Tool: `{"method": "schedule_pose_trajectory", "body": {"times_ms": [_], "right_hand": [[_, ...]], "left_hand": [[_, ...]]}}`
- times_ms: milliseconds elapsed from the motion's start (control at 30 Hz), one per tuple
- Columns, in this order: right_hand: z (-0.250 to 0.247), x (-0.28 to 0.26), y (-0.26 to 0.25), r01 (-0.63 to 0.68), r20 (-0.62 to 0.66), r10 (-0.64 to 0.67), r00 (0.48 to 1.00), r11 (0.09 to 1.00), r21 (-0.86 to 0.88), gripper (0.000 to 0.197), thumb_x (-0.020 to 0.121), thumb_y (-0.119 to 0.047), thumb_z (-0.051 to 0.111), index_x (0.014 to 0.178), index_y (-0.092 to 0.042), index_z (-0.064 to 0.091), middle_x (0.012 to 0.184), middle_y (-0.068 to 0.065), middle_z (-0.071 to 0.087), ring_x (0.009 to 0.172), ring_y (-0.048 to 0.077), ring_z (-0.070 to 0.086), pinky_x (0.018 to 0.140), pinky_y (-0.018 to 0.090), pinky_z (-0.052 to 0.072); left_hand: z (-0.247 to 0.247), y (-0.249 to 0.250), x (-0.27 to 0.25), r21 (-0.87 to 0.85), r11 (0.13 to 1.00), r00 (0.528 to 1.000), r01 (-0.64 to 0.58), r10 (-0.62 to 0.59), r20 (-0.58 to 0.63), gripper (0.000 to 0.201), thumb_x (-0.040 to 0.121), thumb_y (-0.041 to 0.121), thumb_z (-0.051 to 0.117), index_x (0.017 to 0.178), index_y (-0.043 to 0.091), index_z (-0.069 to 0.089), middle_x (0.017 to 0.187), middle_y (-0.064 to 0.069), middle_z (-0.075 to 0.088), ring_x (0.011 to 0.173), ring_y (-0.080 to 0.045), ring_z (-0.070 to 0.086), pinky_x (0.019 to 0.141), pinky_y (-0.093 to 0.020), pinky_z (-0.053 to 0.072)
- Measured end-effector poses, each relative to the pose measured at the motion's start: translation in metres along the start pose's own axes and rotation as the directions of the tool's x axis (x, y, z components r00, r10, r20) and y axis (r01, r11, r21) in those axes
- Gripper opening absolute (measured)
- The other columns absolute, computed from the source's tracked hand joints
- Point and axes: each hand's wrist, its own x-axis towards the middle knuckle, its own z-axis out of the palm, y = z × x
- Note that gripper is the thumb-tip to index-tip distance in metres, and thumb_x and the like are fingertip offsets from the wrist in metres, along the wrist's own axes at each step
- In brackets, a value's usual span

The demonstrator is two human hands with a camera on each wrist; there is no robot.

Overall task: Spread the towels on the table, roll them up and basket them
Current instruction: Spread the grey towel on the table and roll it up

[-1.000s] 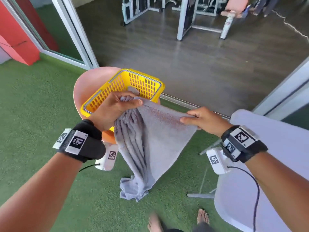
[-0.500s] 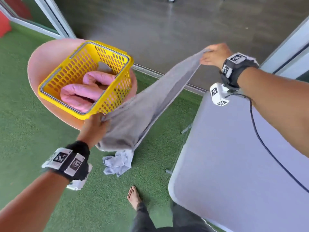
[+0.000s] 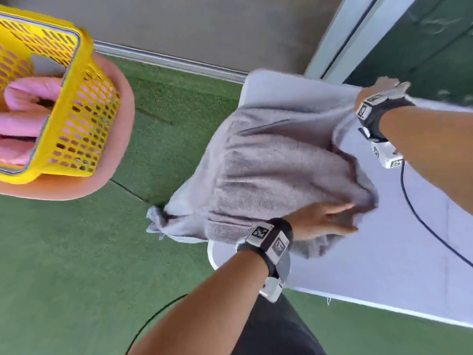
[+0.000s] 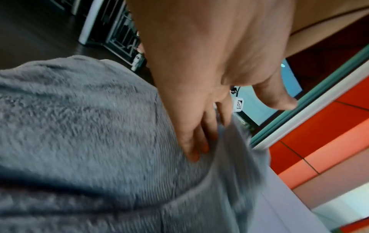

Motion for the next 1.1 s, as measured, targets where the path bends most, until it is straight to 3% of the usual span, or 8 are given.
{"method": "schedule_pose_trajectory", "body": {"times_ms": [67,167,267,333,467,767,933,1100], "right_hand": [[0.027,-0.004,0.015,0.012,-0.058,-0.015,0.998,0.999,-0.044,0.046,0.092,-0.012,0.038,0.135,0.004,0.042,0.15,0.023,0.024,0.135,0.038,0.025,0.113,0.056,0.015],[0.052,-0.019,-0.003,0.267,0.047,-0.274,0.96,0.956,0.122,0.058,0.092,-0.035,0.041,0.144,-0.011,0.034,0.157,0.012,0.017,0.142,0.033,0.018,0.115,0.047,0.014],[0.079,-0.043,-0.037,0.345,0.18,-0.403,0.897,0.895,0.283,0.069,0.094,-0.054,0.046,0.152,-0.027,0.021,0.162,0.003,0.002,0.148,0.03,0.003,0.117,0.051,0.015],[0.103,-0.052,-0.046,0.281,0.28,-0.383,0.88,0.896,0.344,0.078,0.09,-0.061,0.048,0.153,-0.035,0.008,0.161,-0.001,-0.011,0.148,0.028,-0.008,0.118,0.055,0.008],[0.123,-0.056,-0.047,0.255,0.273,-0.355,0.894,0.905,0.342,0.087,0.086,-0.069,0.045,0.15,-0.043,-0.008,0.157,-0.007,-0.025,0.145,0.025,-0.02,0.118,0.051,0.0],[0.131,-0.045,-0.007,0.25,0.324,-0.335,0.885,0.928,0.277,0.095,0.081,-0.081,0.029,0.148,-0.035,-0.021,0.154,-0.015,-0.03,0.144,0.011,-0.021,0.117,0.052,-0.009],[0.141,-0.036,0.057,0.221,0.325,-0.312,0.893,0.932,0.287,0.092,0.085,-0.078,0.027,0.149,-0.033,-0.021,0.155,-0.015,-0.028,0.144,0.009,-0.021,0.117,0.051,-0.01],[0.163,-0.027,0.149,0.286,0.31,-0.356,0.882,0.925,0.25,0.083,0.086,-0.079,0.017,0.146,-0.039,-0.023,0.151,-0.022,-0.031,0.146,0.019,-0.016,0.114,0.057,-0.015]], "left_hand": [[-0.009,-0.023,-0.005,0.242,0.97,0.986,-0.013,0.053,-0.16,0.059,0.092,0.045,0.054,0.144,0.02,0.039,0.149,-0.003,0.04,0.124,-0.016,0.049,0.109,-0.042,0.035],[-0.027,-0.08,-0.02,0.62,0.744,0.894,0.251,0.068,-0.443,0.073,0.079,0.062,0.055,0.143,0.031,0.037,0.152,-0.008,0.028,0.139,-0.025,0.026,0.112,-0.06,0.02],[-0.046,-0.133,-0.037,0.783,0.506,0.92,0.36,-0.054,-0.388,0.11,0.067,0.068,0.067,0.151,0.04,0.001,0.158,-0.011,-0.019,0.144,-0.034,-0.014,0.111,-0.062,-0.009],[-0.047,-0.147,-0.039,0.847,0.408,0.935,0.341,-0.055,-0.35,0.12,0.064,0.072,0.067,0.15,0.038,-0.009,0.155,-0.011,-0.028,0.142,-0.036,-0.022,0.109,-0.063,-0.012],[-0.042,-0.152,-0.032,0.857,0.381,0.932,0.347,-0.04,-0.36,0.123,0.062,0.077,0.063,0.148,0.037,-0.015,0.153,-0.013,-0.031,0.139,-0.039,-0.027,0.106,-0.065,-0.015],[-0.025,-0.14,0.004,0.875,0.326,0.93,0.358,-0.043,-0.365,0.126,0.054,0.089,0.053,0.145,0.043,-0.021,0.149,-0.012,-0.038,0.128,-0.047,-0.037,0.097,-0.069,-0.018],[0.013,-0.108,0.071,0.913,0.272,0.951,0.304,-0.026,-0.309,0.129,0.055,0.082,0.06,0.145,0.041,-0.023,0.151,-0.014,-0.036,0.129,-0.048,-0.035,0.096,-0.069,-0.017],[0.082,-0.075,0.145,0.915,0.262,0.951,0.306,-0.032,-0.308,0.129,0.058,0.08,0.061,0.144,0.039,-0.025,0.15,-0.013,-0.037,0.134,-0.049,-0.029,0.1,-0.07,-0.015]]}}
